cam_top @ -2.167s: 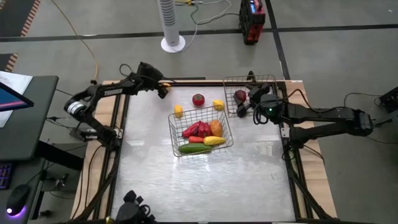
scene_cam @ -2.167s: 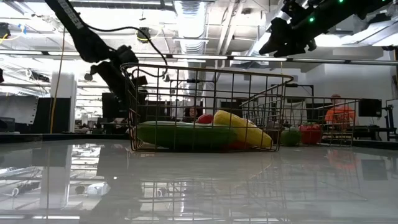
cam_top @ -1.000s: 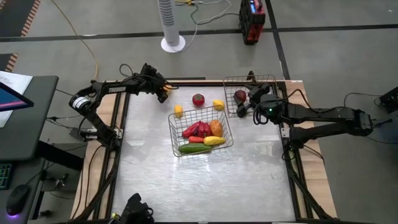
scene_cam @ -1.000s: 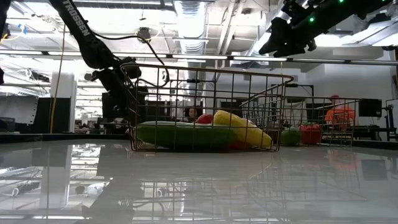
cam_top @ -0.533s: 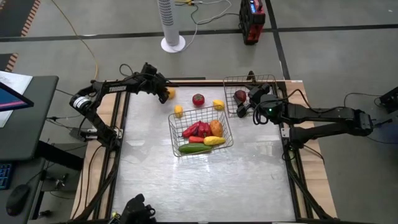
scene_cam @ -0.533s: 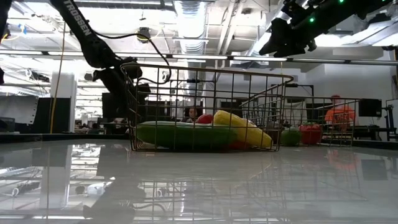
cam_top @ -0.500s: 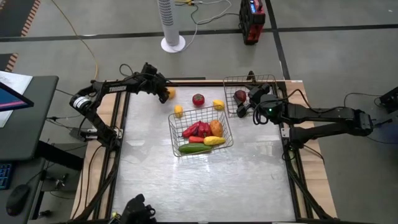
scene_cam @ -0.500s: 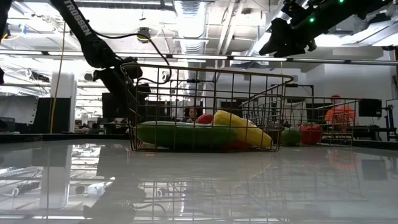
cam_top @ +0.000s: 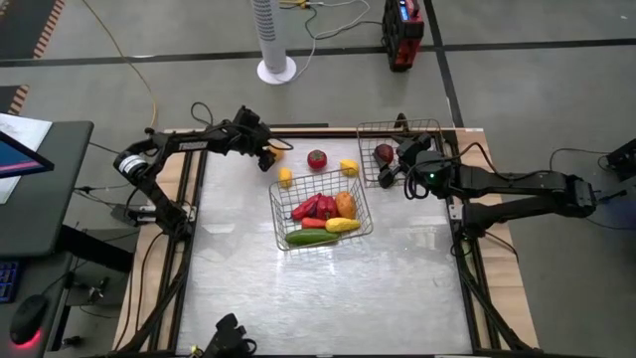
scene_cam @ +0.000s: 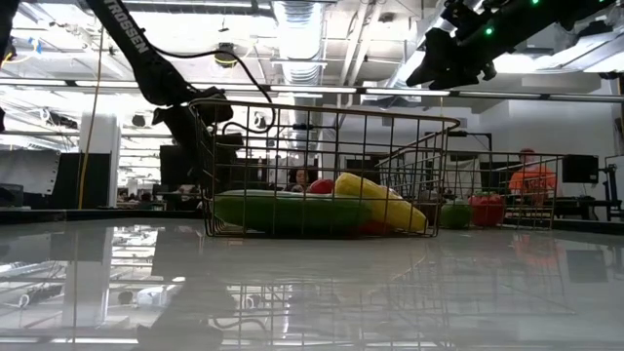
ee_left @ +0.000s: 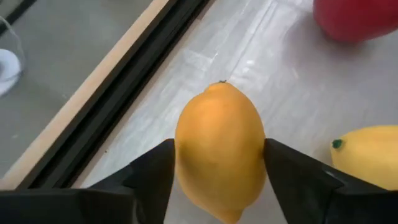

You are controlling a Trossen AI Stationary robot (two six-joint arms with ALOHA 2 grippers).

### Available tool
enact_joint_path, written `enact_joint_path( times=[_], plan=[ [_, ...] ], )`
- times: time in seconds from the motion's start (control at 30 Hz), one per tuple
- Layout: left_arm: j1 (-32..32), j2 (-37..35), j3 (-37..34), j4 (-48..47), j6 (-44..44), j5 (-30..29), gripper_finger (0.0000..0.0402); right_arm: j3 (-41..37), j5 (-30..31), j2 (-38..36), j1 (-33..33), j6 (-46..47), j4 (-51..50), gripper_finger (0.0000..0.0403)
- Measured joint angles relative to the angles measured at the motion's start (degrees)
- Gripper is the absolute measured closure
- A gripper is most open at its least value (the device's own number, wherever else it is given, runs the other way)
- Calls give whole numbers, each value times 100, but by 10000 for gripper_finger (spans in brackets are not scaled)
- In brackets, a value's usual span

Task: Sort produce into baskets
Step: Put the yellow lemon into the right wire basket

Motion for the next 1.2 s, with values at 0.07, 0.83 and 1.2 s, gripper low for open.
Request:
enact_joint_path(
  times=[0.07, 0.83, 1.2],
  plan=[
    [-54, 0, 0, 7, 75, -155, 156, 0, -2, 0, 0, 0, 0, 14],
    [-235, -4, -345, 704, 261, -306, 150, 0, -19, 0, 0, -17, 44, 14],
    [-780, -15, -345, 581, 327, -527, 150, 0, -101, 0, 0, -15, 50, 14]
  ],
)
